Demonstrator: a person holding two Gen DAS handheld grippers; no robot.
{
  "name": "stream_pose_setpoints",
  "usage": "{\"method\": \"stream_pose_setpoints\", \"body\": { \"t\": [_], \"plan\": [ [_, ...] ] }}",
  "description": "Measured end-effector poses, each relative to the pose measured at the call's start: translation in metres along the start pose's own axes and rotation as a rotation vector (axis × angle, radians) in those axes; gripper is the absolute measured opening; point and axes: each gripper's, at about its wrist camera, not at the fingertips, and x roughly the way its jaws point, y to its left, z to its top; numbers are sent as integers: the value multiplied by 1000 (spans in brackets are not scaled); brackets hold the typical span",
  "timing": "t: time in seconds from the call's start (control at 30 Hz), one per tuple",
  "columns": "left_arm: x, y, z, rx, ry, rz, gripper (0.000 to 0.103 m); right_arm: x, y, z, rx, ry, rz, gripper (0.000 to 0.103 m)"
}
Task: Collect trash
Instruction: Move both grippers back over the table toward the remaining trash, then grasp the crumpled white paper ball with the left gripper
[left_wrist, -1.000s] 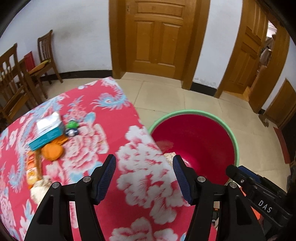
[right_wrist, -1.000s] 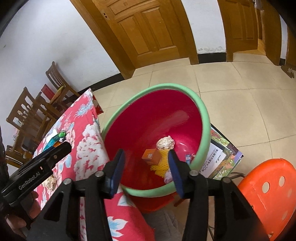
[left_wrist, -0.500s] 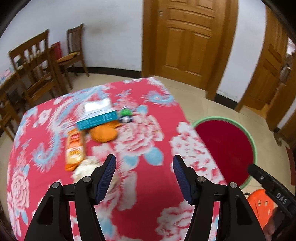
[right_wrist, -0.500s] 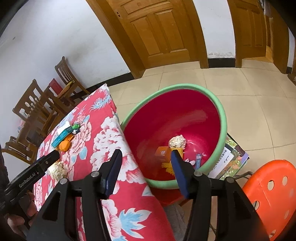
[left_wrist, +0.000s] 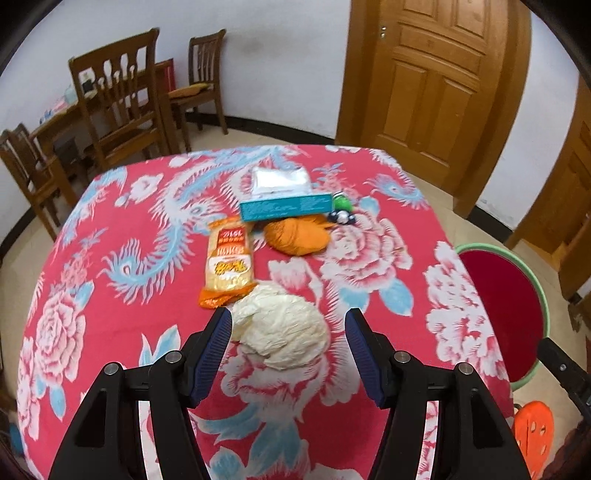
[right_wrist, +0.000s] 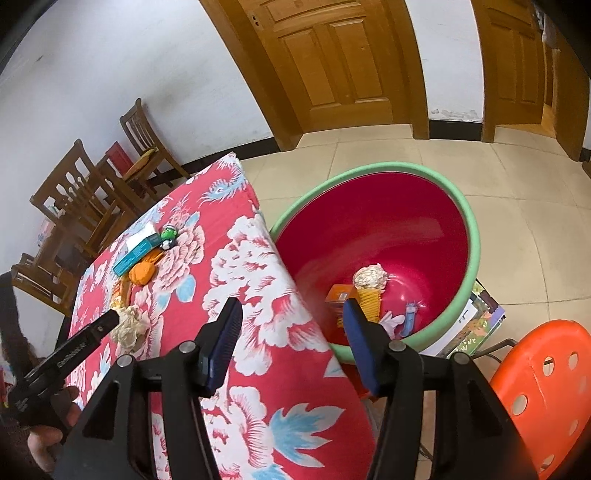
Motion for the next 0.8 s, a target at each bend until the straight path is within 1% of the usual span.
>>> {"method": "stream_pose_setpoints", "body": {
  "t": [0.17, 0.37, 0.4, 0.43, 0.5, 0.6, 0.8],
  "plan": [
    [13, 5, -2, -28, 26, -9, 65, 1, 5, -1, -9, 3, -2, 58],
    [25, 3, -3, -23, 28, -18, 65, 4, 7, -2, -6, 15, -5, 58],
    [26, 3, -4, -21, 25, -22, 57, 4, 7, -2, -7, 17, -7, 58],
    [26, 3, -4, -19, 22, -28, 52, 5, 7, -2, -7, 19, -7, 58],
    [27, 4, -4, -17, 25, -41, 48, 7, 8, -2, -8, 24, -8, 58],
    [25, 5, -5, -18, 24, -57, 42, 8, 10, -3, -8, 29, -7, 58],
    [14, 11, -6, -19, 10, -83, 40, 8, 17, -4, -22, 28, -4, 58]
  ]
}}
